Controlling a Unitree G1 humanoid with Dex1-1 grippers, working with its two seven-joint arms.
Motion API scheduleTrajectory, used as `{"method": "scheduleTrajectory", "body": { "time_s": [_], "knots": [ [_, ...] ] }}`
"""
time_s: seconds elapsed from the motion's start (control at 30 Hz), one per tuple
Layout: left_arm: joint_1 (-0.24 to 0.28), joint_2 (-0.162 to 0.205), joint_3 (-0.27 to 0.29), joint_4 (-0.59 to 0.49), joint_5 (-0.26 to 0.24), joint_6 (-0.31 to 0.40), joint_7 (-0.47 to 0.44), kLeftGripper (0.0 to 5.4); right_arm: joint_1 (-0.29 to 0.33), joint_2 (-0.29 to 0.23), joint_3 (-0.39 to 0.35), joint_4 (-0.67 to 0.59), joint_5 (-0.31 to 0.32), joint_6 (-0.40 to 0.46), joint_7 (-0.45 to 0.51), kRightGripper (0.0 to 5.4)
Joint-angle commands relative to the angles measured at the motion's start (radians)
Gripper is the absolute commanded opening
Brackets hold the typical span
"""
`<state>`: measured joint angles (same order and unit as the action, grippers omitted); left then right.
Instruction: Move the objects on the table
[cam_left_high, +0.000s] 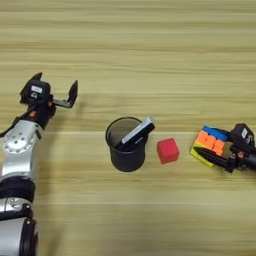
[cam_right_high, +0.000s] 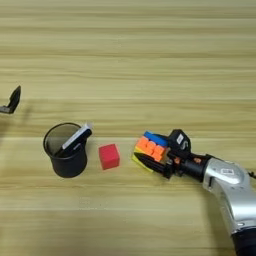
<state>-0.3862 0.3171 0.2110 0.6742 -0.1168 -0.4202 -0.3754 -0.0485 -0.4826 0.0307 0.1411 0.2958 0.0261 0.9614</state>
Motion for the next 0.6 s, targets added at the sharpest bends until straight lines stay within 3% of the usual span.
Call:
{"method": "scheduleTrajectory", "body": {
  "time_s": [0.03,0.4,0.6],
  "knots": [
    [0.006,-0.02,-0.014,-0.041,-0.024,-0.006,-0.022,5.4,-0.021,0.008,-0.009,-0.051,0.008,-0.005,-0.018,3.35],
    [0.013,-0.028,-0.023,-0.043,-0.02,-0.018,-0.022,5.4,-0.083,0.036,-0.05,-0.189,0.072,0.088,-0.117,3.35],
    [0.021,-0.036,-0.025,-0.048,-0.024,-0.016,-0.021,5.4,-0.195,0.09,-0.004,-0.172,0.004,0.142,-0.241,3.35]
  ]
}}
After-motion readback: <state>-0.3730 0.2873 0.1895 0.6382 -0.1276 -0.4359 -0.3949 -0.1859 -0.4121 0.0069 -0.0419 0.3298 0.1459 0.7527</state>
